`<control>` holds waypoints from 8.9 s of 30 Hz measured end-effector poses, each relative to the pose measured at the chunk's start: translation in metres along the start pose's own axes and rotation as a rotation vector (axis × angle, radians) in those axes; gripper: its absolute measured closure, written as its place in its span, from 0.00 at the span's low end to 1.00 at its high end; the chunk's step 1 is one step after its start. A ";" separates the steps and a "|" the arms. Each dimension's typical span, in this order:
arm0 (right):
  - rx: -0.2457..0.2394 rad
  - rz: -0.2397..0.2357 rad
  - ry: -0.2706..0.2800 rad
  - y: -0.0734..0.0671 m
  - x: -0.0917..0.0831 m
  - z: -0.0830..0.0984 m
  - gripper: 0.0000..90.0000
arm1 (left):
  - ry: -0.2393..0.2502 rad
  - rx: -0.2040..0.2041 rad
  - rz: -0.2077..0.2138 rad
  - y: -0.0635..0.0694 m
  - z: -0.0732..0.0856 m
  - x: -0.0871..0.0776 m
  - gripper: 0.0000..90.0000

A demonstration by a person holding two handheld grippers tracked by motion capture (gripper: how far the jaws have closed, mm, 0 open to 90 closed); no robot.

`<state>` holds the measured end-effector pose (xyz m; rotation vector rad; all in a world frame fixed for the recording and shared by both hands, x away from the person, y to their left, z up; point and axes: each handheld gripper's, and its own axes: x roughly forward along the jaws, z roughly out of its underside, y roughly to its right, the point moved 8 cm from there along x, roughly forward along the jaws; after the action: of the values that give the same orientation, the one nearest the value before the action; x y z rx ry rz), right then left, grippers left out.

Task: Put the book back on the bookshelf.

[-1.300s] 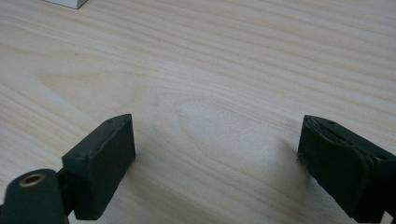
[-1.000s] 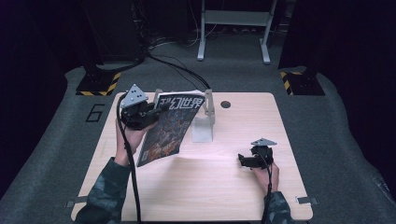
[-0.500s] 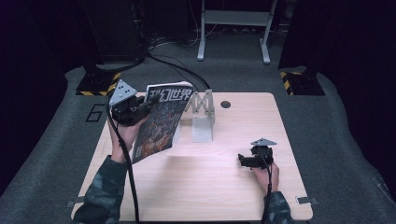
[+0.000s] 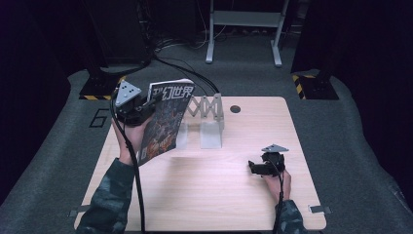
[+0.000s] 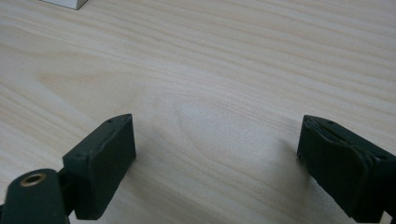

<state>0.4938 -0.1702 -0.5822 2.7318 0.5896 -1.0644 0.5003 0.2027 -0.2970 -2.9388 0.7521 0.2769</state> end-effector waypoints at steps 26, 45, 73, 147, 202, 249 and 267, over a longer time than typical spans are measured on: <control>0.000 -0.001 0.000 0.000 0.000 0.000 0.12 | 0.024 0.007 -0.103 -0.016 -0.003 0.037 0.91; 0.013 0.002 0.005 -0.001 0.000 0.000 0.13 | 0.033 -0.026 -0.156 -0.032 0.006 0.065 0.91; 0.001 0.001 0.004 0.000 -0.001 0.000 0.13 | -0.067 -0.020 -0.127 -0.028 0.040 0.045 0.91; 0.000 0.000 0.005 0.000 -0.001 0.000 0.13 | -0.286 0.067 -0.041 -0.033 0.071 -0.029 0.63; -0.002 -0.002 0.005 0.000 -0.001 0.000 0.13 | -0.194 0.003 -0.064 -0.030 0.034 0.016 0.92; -0.001 -0.002 0.005 0.000 -0.001 0.000 0.14 | -0.148 -0.028 -0.206 -0.048 0.049 0.041 0.55; -0.002 -0.002 0.005 0.000 -0.001 0.000 0.14 | -0.174 -0.015 -0.207 -0.040 0.072 0.007 0.16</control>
<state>0.4931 -0.1701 -0.5819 2.7334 0.5934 -1.0571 0.5153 0.2442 -0.3669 -2.9251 0.4215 0.5124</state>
